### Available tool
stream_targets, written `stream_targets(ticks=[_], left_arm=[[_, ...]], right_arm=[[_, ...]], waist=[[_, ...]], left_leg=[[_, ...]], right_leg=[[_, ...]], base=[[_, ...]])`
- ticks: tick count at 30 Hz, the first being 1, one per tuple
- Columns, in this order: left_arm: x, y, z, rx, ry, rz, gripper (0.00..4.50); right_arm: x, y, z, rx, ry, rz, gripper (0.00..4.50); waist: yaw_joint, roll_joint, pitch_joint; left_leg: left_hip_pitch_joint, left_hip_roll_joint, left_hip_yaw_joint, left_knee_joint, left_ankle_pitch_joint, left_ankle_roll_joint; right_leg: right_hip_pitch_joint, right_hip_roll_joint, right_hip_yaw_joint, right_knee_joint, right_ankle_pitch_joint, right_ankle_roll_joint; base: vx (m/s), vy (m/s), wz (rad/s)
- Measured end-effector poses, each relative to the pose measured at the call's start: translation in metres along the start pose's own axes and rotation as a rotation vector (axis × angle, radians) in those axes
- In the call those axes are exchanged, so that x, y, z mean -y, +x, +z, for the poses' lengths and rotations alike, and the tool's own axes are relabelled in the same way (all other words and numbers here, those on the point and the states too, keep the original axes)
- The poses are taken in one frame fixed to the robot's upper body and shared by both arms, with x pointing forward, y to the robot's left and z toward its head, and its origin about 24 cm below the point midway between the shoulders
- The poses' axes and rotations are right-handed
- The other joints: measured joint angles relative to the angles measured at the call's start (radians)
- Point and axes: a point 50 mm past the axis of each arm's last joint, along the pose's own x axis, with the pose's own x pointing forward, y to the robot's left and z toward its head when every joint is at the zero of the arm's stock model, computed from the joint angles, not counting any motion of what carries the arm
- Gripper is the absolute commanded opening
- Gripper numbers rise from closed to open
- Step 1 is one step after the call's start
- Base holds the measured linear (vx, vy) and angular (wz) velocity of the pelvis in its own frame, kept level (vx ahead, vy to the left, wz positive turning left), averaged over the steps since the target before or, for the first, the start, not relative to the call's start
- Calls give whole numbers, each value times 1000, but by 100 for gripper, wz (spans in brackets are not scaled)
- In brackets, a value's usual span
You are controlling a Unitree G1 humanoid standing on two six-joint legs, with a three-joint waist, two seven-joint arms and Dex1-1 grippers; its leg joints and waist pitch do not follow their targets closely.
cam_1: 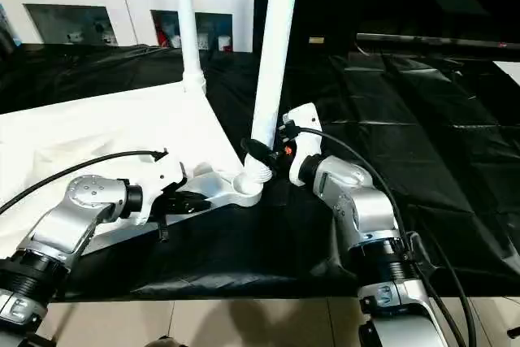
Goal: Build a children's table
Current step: Rotate table base
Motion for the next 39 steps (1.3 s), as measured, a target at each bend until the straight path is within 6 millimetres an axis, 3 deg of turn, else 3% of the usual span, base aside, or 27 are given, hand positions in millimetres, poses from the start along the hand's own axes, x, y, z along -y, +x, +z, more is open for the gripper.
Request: stream_targets(ticks=[20,39], left_arm=[[2,-1,1,-5,17,-16,0],[4,-3,-1,-23,37,-24,0]], right_arm=[[5,14,-2,-39,37,13,189],[-7,18,-2,-138,18,174,189]], waist=[[0,-1,0],[2,-7,-4]], left_leg=[[0,0,0,-1,0,0],[2,0,0,-1,0,0]], right_leg=[[0,0,0,0,-1,0],[2,0,0,0,-1,0]], base=[[0,0,0],[0,0,0]])
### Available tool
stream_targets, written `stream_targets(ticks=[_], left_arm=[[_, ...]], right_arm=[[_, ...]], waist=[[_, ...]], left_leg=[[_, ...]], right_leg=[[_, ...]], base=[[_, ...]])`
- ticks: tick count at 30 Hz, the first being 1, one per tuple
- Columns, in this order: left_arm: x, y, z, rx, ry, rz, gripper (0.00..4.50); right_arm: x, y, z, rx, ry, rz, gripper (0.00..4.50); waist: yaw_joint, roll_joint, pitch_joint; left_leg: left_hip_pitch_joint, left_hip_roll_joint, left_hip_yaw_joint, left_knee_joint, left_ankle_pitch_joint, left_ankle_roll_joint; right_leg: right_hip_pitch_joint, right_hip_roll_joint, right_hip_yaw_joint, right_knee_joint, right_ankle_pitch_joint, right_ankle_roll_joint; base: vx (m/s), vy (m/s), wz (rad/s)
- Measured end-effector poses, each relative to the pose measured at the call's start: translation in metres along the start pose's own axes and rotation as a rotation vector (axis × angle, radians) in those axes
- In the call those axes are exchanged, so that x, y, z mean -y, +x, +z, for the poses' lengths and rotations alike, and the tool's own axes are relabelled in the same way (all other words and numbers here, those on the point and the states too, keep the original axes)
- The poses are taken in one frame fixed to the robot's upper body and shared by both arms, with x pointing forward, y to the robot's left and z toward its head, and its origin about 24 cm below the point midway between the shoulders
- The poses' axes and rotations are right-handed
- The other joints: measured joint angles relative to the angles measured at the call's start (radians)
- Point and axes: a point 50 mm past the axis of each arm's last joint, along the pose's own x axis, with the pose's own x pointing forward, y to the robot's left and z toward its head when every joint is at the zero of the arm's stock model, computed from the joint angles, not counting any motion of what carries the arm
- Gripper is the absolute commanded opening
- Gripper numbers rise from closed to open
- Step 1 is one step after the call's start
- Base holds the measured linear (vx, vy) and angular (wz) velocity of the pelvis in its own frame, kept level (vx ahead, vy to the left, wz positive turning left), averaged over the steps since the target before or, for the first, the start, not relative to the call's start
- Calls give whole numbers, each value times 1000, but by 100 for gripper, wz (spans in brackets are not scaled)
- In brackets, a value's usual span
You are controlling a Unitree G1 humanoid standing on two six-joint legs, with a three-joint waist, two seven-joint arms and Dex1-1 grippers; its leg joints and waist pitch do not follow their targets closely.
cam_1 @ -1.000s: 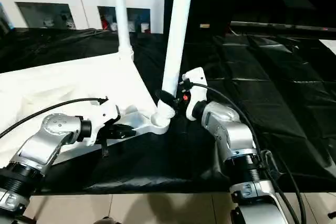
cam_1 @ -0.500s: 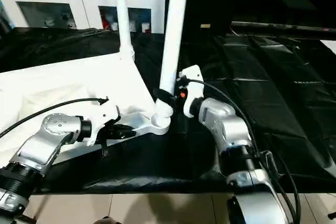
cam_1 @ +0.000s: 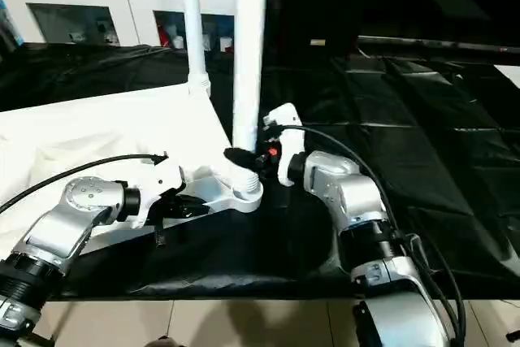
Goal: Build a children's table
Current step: Rotate table base
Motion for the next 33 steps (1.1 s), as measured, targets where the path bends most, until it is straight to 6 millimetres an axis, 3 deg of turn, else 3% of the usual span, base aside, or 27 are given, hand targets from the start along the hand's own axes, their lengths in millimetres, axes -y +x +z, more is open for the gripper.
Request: stream_targets(ticks=[20,33], left_arm=[[0,0,0,-2,12,-2,0],[-1,0,-2,-3,15,10,0]], right_arm=[[-2,-11,-3,-82,-13,46,188],[1,-3,-17,29,58,-21,188]], waist=[[2,-3,-1],[-2,-3,-2]], left_leg=[[0,0,0,0,0,0],[2,0,0,0,0,0]], right_leg=[[0,0,0,0,0,0],[1,0,0,0,0,0]], base=[[0,0,0],[0,0,0]])
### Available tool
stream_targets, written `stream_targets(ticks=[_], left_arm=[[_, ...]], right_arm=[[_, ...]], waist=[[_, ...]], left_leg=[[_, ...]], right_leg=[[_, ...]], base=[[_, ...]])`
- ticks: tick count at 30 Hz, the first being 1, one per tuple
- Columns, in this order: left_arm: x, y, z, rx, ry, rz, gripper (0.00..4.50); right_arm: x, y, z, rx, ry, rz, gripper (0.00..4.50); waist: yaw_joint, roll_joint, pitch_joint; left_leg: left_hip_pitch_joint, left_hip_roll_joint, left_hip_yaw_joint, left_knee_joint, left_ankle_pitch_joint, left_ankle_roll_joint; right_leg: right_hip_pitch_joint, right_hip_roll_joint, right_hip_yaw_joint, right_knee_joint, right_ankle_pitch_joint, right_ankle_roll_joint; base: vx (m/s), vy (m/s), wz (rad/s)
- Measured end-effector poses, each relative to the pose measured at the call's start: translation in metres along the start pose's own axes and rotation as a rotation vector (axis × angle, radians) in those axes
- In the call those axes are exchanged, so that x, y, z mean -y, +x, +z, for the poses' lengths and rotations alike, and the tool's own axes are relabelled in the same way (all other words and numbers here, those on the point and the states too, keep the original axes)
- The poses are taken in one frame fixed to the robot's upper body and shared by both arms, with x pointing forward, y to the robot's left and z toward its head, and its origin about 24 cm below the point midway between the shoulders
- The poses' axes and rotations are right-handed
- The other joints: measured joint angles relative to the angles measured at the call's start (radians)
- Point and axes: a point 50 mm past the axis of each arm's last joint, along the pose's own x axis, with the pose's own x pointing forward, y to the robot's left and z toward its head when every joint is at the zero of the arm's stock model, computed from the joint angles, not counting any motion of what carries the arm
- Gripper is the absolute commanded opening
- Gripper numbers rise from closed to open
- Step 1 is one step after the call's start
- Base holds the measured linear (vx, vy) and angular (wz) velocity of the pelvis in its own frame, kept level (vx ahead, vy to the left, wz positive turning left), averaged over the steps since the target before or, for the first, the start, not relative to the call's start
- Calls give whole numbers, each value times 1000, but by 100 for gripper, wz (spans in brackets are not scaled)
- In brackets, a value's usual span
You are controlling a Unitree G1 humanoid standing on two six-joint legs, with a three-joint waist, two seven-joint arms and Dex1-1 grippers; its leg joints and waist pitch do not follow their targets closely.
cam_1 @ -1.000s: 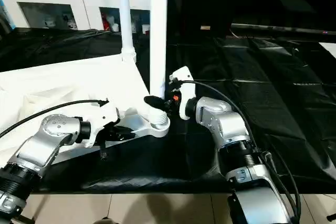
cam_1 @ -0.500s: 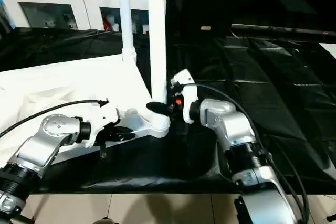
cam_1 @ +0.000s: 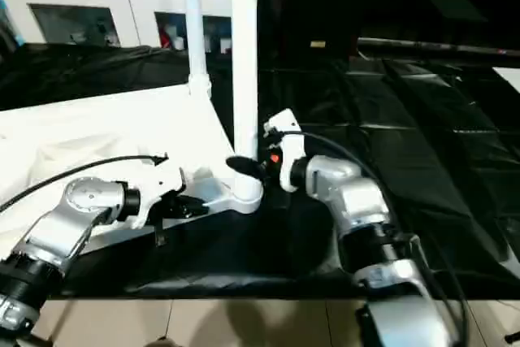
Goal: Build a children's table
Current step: Rotate table base
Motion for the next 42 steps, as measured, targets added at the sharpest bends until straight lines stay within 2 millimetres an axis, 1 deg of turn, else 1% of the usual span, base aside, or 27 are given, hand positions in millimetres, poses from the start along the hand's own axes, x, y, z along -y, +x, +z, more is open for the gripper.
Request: stream_targets(ticks=[7,9,13,16,18,19,20,21,23,28,32,42], left_arm=[[1,2,1,3,3,-10,0],[2,3,0,4,4,-12,0],[2,4,-2,2,-4,-11,0],[2,5,-4,-2,-13,-6,0],[2,6,-5,-7,-12,-5,0],[2,7,-6,-7,-14,-6,0],[2,7,-6,-6,-13,-8,0],[3,7,-6,-5,-11,-9,0],[3,8,-6,-6,-9,-12,0],[3,8,-7,-9,-6,-14,0],[3,8,-6,-8,-4,-15,0],[4,8,-7,-10,7,-30,0]], right_arm=[[0,-11,-13,79,52,-19,188],[0,-14,-21,127,96,-45,188],[-1,-18,-31,187,128,-89,188],[-2,-19,-37,204,141,-112,188],[-3,-19,-40,200,125,-123,187],[-5,-18,-40,190,104,-122,187],[-6,-18,-39,176,74,-120,187],[-6,-18,-38,166,56,-118,187],[-6,-17,-36,133,4,-105,187],[-6,-16,-26,54,-111,-39,187],[-8,-14,-19,-40,-220,20,186],[-2,-14,-13,-101,-236,97,186]], waist=[[5,-1,-2],[9,1,-4],[8,5,-10],[2,7,-11],[-1,10,-12],[-3,13,-12],[-4,15,-13],[-4,16,-13],[-5,16,-13],[-8,15,-14],[-5,12,-15],[-3,5,-20]], left_leg=[[1,0,0,-1,0,0],[1,0,0,-2,0,0],[2,-1,0,-2,0,0],[10,-1,-1,-2,0,0],[14,-1,-5,-5,-1,0],[15,0,-6,-8,-1,0],[15,1,-8,-10,-1,0],[15,1,-8,-13,-1,0],[17,0,-8,-14,-1,0],[18,-3,-7,-15,-1,0],[18,-2,-7,-17,-1,0],[19,-3,-7,-22,-1,0]], right_leg=[[2,0,0,-1,-1,1],[2,0,0,-2,-1,1],[3,0,0,-2,-1,1],[10,0,-1,-5,-1,1],[16,0,-8,-16,-1,2],[18,0,-11,-23,-2,2],[23,-1,-19,-33,-2,2],[28,-4,-24,-37,-2,2],[31,-8,-29,-40,-2,2],[31,-12,-30,-40,-1,2],[31,-12,-31,-39,-2,2],[31,-12,-31,-37,-2,2]], base=[[0,0,0],[0,0,0],[0,0,0],[0,0,0],[0,0,0],[0,0,0],[0,0,0],[0,0,0],[0,0,0],[0,0,0],[0,0,0],[0,0,0]])
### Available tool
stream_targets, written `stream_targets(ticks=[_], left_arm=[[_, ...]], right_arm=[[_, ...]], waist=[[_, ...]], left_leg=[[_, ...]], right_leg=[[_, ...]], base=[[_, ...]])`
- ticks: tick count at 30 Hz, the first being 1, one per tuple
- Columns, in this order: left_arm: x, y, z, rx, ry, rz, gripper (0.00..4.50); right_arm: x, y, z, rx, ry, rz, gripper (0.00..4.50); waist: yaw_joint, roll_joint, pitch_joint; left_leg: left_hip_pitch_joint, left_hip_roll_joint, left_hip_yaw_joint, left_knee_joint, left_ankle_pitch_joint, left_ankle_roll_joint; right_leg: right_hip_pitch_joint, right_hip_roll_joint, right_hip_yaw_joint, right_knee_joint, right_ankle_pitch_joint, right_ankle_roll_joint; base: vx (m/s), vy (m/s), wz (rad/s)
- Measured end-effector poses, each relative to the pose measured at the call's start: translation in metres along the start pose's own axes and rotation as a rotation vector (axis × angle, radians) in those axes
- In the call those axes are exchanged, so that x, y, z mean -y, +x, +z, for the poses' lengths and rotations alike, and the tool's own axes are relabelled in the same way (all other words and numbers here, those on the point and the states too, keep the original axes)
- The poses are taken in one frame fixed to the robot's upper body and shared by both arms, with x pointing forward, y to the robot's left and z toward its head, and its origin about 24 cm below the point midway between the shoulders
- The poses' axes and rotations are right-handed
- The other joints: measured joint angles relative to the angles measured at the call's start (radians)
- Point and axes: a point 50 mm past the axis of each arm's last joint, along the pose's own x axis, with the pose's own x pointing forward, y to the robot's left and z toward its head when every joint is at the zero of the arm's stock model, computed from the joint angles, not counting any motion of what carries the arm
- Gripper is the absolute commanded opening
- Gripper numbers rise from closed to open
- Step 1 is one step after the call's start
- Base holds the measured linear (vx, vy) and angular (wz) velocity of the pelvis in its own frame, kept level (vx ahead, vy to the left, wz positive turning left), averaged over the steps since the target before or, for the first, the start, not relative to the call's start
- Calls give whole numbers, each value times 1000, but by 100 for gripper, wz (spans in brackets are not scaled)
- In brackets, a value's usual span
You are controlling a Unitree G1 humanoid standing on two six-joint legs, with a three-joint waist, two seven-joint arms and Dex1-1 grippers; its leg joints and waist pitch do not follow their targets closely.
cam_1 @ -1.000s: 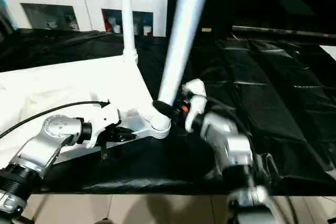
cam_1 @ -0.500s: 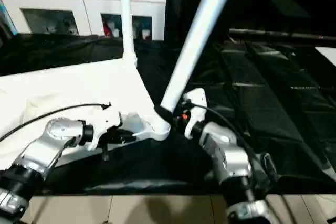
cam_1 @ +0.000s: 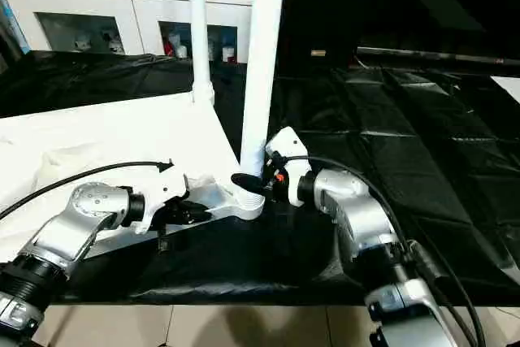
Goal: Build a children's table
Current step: Rotate table base
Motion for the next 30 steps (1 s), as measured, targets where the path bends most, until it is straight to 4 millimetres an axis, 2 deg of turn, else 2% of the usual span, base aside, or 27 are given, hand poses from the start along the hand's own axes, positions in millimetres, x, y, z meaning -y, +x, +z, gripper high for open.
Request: stream_targets(ticks=[11,18,23,25,28,30], left_arm=[[4,-8,-2,6,13,-125,0],[4,-6,-1,7,25,-145,0],[2,-5,-1,4,20,-144,0],[-4,-2,-1,-9,5,-96,0],[-16,1,1,-51,-24,6,0],[-22,7,4,-57,-70,65,0]], right_arm=[[-5,-12,-3,-27,-50,194,186],[-4,-16,-4,-37,-63,221,186],[-3,-16,-5,-38,-60,218,186],[2,-8,-4,-14,-42,138,186],[9,10,-3,9,-8,-25,186],[14,18,-2,23,29,-136,186]], waist=[[12,-1,-4],[29,0,-5],[31,0,-5],[28,0,-5],[8,2,-3],[-11,10,2]], left_leg=[[-1,0,2,-4,-1,-1],[2,0,3,-9,-1,-2],[6,0,4,-10,-1,-2],[11,0,5,-11,-1,-2],[14,0,1,-11,-1,-2],[14,8,-6,-9,-1,-2]], right_leg=[[0,0,1,2,-2,1],[0,0,1,3,-5,1],[2,0,2,4,-6,1],[4,0,2,5,-6,1],[4,-2,-7,-1,-7,2],[13,-4,-33,-22,-7,2]], base=[[0,0,0],[0,0,0],[0,0,0],[0,0,0],[-46,1,-5],[-71,14,-7]])
